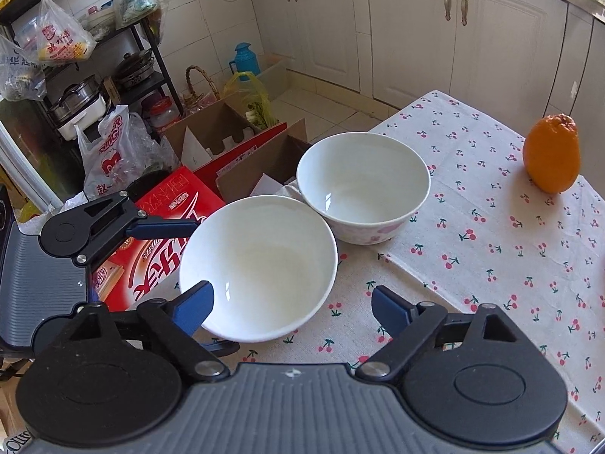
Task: Organize plates and bowls
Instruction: 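Move the right gripper to the rim of another white bowl, then grasp the bowl rim with the right gripper and lift it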
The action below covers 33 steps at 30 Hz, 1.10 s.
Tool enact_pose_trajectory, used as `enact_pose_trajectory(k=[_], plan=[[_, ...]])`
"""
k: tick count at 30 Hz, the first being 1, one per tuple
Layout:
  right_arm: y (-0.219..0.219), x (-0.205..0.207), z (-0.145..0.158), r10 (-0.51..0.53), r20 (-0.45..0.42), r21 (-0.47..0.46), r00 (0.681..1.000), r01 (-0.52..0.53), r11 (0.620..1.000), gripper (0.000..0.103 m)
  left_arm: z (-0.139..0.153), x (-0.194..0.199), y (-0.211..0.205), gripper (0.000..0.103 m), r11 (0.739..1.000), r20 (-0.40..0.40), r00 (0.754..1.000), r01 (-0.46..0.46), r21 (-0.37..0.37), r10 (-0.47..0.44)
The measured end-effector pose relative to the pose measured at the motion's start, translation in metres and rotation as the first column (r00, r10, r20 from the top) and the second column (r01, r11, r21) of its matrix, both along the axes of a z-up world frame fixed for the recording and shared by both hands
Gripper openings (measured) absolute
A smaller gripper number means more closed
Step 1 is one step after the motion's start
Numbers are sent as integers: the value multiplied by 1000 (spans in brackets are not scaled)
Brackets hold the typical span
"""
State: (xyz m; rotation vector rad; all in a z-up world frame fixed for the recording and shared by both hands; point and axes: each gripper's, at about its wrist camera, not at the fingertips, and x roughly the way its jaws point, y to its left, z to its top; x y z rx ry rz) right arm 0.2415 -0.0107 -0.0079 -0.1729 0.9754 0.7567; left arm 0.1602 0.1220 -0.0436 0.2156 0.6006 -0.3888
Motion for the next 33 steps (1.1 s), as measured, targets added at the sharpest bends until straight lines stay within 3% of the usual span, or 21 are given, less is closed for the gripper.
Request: enact_pose_trajectory(k=[16, 33], plan=[[13, 20, -14, 14, -67, 34, 998, -12, 999, 71, 0, 7, 1, 94, 998, -8, 998, 55, -31, -55], [15, 21, -15, 12, -81, 45, 997, -8, 999, 67, 1, 11, 1, 94, 998, -24, 998, 63, -28, -64]])
